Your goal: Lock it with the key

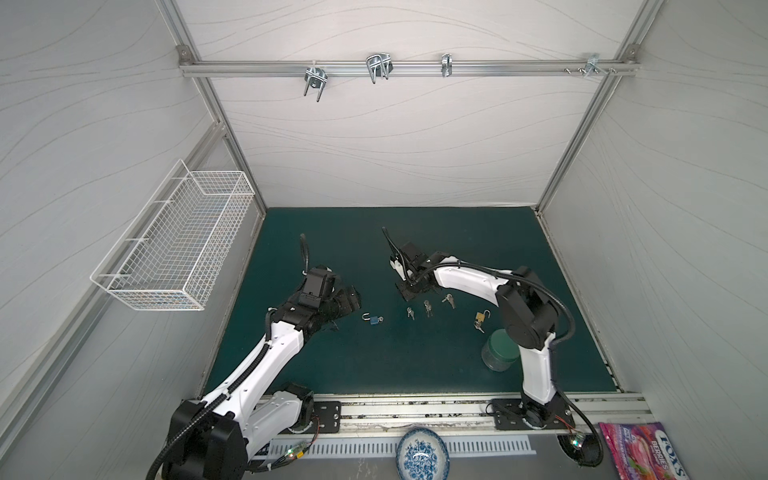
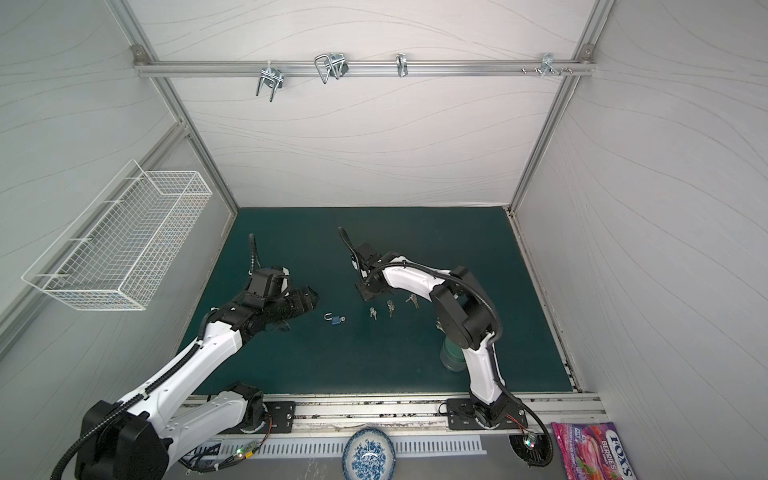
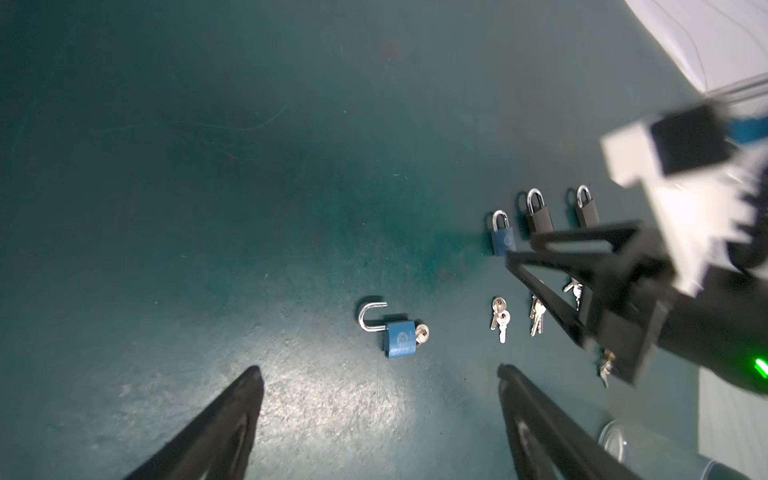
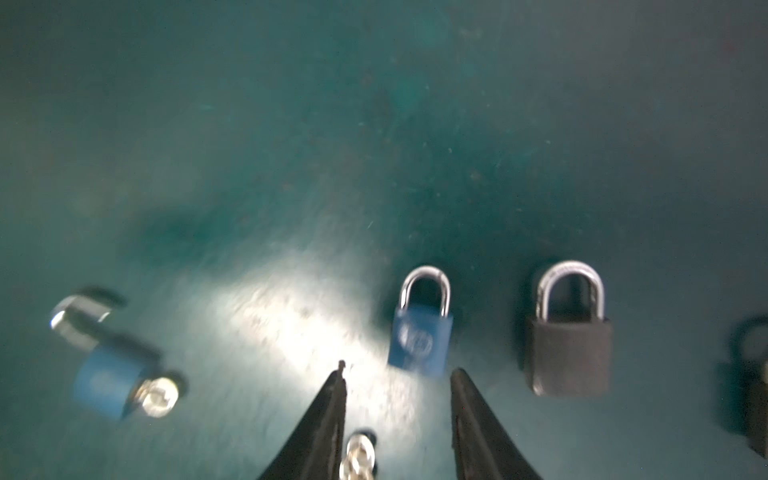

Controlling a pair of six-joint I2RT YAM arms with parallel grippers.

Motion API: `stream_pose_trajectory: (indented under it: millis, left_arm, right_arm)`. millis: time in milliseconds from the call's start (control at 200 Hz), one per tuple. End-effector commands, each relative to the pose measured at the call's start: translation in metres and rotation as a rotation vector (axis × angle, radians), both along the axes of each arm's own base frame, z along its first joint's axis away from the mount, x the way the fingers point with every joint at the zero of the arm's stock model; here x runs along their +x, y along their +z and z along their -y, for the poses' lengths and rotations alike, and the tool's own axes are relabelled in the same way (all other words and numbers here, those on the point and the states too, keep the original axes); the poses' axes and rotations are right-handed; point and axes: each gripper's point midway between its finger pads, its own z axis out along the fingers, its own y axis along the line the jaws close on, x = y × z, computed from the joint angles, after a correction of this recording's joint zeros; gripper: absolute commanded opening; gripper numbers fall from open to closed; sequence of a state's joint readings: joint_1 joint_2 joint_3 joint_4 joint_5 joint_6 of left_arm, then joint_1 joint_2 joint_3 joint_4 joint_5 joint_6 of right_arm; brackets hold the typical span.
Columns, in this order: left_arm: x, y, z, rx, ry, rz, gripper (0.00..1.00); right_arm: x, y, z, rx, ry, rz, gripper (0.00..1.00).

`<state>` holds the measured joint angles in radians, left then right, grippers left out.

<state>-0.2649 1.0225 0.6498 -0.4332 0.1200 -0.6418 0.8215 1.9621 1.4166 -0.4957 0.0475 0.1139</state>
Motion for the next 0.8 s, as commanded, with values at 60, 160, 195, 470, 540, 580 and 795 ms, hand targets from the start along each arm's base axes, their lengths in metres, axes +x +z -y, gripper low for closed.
stream_pose_trajectory:
  millis: [60,160,195,470,540,580,795]
  left_arm:
    - [0.006,-0.002,-0.005,-0.13,0.059,0.016,0.88]
    - [0.006,-0.009,-0.009,-0.19,0.091,-0.002,0.88]
    - [0.005,-0.012,-0.011,-0.214,0.104,-0.008,0.88]
    - [0.0,-0.024,-0.031,-0.379,0.231,-0.012,0.89]
    - [-0.002,-0.026,-0.034,-0.388,0.241,-0.014,0.88]
    - [-0.002,-0.027,-0.035,-0.387,0.242,-0.014,0.88]
    - [-0.005,-0.026,-0.037,-0.384,0.248,-0.015,0.88]
  right_arm:
    - [-0.036,0.02,-0.037,0.176,0.291,0.082,0.57]
    - [-0.052,0.019,-0.051,0.224,0.42,0.087,0.73]
    - [-0.056,0.019,-0.055,0.234,0.472,0.099,0.77]
    - [-0.082,0.003,-0.075,0.19,0.726,0.084,0.94]
    - [-0.084,-0.001,-0.078,0.172,0.764,0.075,0.92]
    - [-0.085,-0.004,-0.078,0.158,0.783,0.071,0.91]
    - [-0.086,-0.015,-0.085,0.097,0.827,0.08,0.75]
